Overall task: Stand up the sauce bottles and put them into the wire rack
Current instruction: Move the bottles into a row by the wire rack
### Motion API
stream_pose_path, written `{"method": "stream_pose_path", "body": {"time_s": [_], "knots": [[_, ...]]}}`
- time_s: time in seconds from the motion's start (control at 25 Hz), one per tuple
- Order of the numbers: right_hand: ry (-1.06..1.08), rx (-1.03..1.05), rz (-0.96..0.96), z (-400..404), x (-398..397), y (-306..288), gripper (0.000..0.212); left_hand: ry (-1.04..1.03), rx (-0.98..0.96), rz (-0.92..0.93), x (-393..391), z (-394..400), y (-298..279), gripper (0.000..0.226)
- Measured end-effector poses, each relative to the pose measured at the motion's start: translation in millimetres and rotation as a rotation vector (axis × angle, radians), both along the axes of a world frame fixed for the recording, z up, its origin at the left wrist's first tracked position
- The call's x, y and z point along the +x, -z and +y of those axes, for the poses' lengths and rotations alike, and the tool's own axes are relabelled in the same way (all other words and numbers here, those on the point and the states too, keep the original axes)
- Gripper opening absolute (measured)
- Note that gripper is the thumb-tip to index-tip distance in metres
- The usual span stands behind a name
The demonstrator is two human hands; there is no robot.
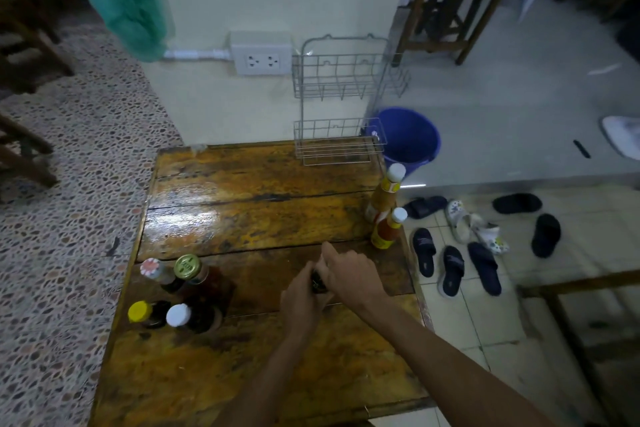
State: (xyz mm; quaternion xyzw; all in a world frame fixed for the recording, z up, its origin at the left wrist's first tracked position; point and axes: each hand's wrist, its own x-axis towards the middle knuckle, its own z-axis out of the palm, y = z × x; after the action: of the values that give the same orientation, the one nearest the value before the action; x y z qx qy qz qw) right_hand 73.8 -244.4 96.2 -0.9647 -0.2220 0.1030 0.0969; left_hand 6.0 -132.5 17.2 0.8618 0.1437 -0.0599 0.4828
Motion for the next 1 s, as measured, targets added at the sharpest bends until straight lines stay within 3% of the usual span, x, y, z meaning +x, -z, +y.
{"method": "stream_pose_path", "body": {"time_s": [0.12,0.28,0.48,0.68,0.84,1.0], "knots": [[-0.076,0.023,-0.133,-13.8,-4.7,2.5,0.023,0.012,-0.139,-0.041,1.3,-5.6,-10.0,0.034],[-0.259,0.033,-0.244,-39.8,-2.1,4.4,0.022,0.201,-0.315,0.127,15.2,0.9,-31.3,0.027],[0.006,0.092,-0.132,-43.3,-4.0,3.1,0.019,0.182,-0.207,0.058,14.2,-22.7,-30.5,0.042],[0.473,0.49,0.132,-70.7,-27.6,18.0,0.043,0.069,-0.371,-0.007,19.3,-61.8,-22.1,0.01],[0.496,0.444,0.106,-108.4,-31.4,32.6,0.047,0.264,-0.252,0.046,41.2,-90.4,-11.6,0.04],[0.533,0.478,0.106,-128.2,-16.1,33.9,0.05,0.199,-0.066,0.059,55.4,-110.9,2.8,0.063]]}}
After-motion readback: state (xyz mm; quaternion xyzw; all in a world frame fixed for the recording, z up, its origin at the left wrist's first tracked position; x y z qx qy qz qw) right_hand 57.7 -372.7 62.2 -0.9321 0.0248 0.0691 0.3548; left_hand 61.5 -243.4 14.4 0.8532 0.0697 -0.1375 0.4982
